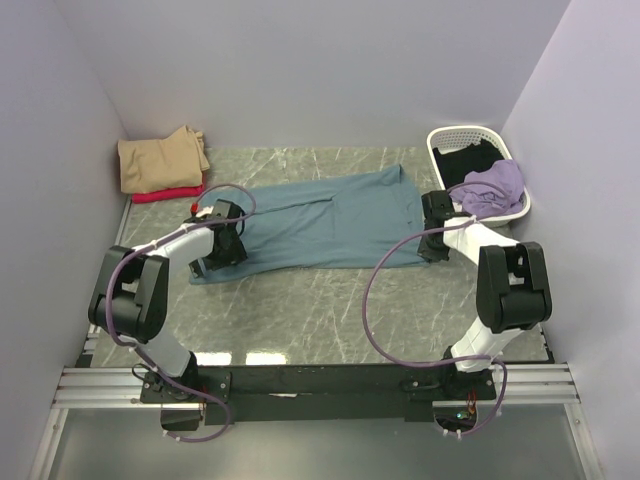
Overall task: Fold and stack the t-shirts
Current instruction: Fold the tshirt
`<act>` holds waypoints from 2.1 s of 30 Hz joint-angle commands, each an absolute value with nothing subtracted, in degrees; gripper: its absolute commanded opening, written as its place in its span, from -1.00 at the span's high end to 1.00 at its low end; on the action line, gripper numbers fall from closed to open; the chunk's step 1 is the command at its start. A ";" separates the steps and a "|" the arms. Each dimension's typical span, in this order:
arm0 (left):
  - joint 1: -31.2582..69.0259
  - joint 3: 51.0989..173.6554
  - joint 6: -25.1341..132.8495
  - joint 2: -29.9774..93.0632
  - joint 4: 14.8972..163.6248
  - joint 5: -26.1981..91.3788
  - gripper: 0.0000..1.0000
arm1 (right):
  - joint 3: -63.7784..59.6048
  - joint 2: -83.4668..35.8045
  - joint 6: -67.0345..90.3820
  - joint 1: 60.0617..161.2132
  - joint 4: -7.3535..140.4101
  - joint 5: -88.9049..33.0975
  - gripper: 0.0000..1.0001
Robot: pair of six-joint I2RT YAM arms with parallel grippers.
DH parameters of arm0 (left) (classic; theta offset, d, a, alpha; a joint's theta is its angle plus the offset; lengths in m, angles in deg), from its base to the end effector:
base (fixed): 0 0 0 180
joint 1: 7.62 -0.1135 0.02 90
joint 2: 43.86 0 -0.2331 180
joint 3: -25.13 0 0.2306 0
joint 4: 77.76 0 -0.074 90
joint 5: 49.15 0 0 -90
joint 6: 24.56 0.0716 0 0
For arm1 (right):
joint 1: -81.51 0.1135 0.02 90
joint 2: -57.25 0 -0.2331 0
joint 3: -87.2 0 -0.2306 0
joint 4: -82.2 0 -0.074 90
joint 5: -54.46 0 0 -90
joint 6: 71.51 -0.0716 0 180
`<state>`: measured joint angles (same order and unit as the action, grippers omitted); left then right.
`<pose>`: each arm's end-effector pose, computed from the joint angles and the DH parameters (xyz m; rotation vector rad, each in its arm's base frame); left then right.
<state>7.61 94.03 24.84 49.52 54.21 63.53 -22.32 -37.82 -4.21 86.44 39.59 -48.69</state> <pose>0.2829 -0.0484 0.1171 -0.6683 2.5929 0.2815 0.3062 0.0101 0.1172 0.4785 2.6549 -0.1720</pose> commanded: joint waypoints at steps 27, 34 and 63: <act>8.64 101.20 22.28 40.34 40.22 77.85 -0.99 | -14.09 -28.37 -6.74 84.67 36.36 -53.41 -0.30; 8.64 108.58 30.71 44.01 50.05 68.90 -0.99 | -11.98 -32.56 -7.96 84.68 41.27 -37.96 -0.54; 8.82 116.16 32.22 68.73 56.92 61.51 -0.99 | 14.55 -64.81 -10.78 85.11 35.14 -29.13 -0.58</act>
